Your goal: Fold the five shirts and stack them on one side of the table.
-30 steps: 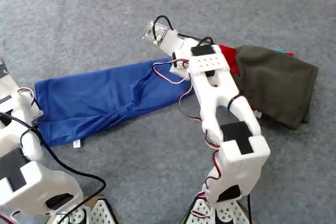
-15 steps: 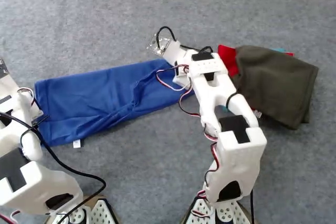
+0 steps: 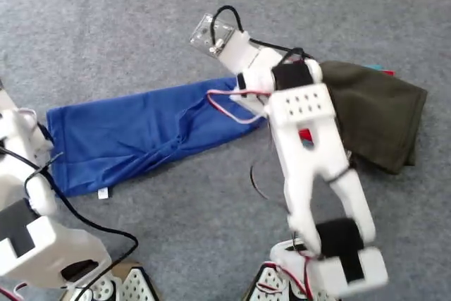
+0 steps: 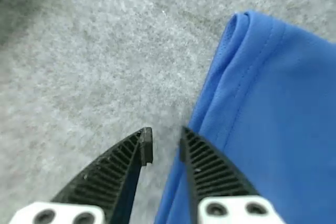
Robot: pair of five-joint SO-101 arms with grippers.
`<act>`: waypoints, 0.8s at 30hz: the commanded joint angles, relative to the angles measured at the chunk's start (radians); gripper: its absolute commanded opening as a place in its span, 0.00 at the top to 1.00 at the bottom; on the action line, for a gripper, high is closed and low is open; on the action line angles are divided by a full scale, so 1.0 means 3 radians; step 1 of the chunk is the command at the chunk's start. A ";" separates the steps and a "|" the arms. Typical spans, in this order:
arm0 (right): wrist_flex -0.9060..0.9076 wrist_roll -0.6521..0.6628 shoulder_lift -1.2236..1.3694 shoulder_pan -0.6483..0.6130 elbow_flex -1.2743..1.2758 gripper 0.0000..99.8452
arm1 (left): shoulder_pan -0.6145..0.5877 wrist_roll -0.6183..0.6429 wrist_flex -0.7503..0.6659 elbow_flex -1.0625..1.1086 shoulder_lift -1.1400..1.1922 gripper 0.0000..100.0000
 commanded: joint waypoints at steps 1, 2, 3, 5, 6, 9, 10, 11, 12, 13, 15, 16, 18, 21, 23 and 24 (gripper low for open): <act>0.0266 -0.0036 -0.0422 -0.0046 -0.0028 0.99 | 0.0100 0.0000 0.1176 -0.1087 0.0010 0.86; 0.0332 -0.0036 -0.0473 -0.0041 0.0033 0.99 | 0.0156 -0.0005 0.1488 -0.1358 0.0072 0.85; 0.0378 -0.0036 -0.0524 -0.0041 0.0110 0.99 | 0.0192 -0.0005 0.1724 -0.1593 0.0159 0.84; 0.0440 -0.0020 -0.0616 -0.0041 0.0258 0.99 | 0.0207 -0.0005 0.2046 -0.1982 0.0425 0.79; 0.0460 -0.0020 -0.0667 -0.0041 0.0320 0.99 | 0.0197 -0.0010 0.2174 -0.2140 0.0588 0.78; 0.0491 -0.0015 -0.0806 -0.0041 0.0463 0.99 | 0.0130 -0.0107 0.2394 -0.2488 0.1105 0.78; 0.0481 -0.0015 -0.0831 -0.0041 0.0504 0.99 | 0.0100 -0.0169 0.2399 -0.2565 0.1268 0.78; 0.0471 -0.0015 -0.0846 -0.0041 0.0540 0.99 | 0.0079 -0.0215 0.2399 -0.2642 0.1427 0.78; 0.0460 -0.0015 -0.0857 -0.0041 0.0560 0.99 | 0.0064 -0.0245 0.2394 -0.2703 0.1555 0.78; 0.0460 -0.0015 -0.0857 -0.0046 0.0570 0.99 | 0.0049 -0.0251 0.2388 -0.2759 0.1662 0.78; 0.0455 -0.0010 -0.0857 -0.0056 0.0586 0.99 | 0.0038 -0.0266 0.2342 -0.2908 0.1877 0.78; 0.0455 -0.0010 -0.0857 -0.0056 0.0586 0.99 | 0.0028 -0.0261 0.2296 -0.2989 0.1984 0.78; 0.0455 -0.0010 -0.0857 -0.0056 0.0586 0.99 | -0.0013 -0.0251 0.2230 -0.3092 0.2148 0.78; 0.0455 -0.0010 -0.0857 -0.0056 0.0586 0.99 | -0.0018 -0.0266 0.2163 -0.3168 0.2358 0.78; 0.0455 -0.0010 -0.0857 -0.0056 0.0586 0.99 | 0.0013 -0.0266 0.2102 -0.3194 0.2511 0.78; 0.0455 -0.0010 -0.0857 -0.0056 0.0580 0.99 | 0.0033 -0.0266 0.2092 -0.3194 0.2573 0.78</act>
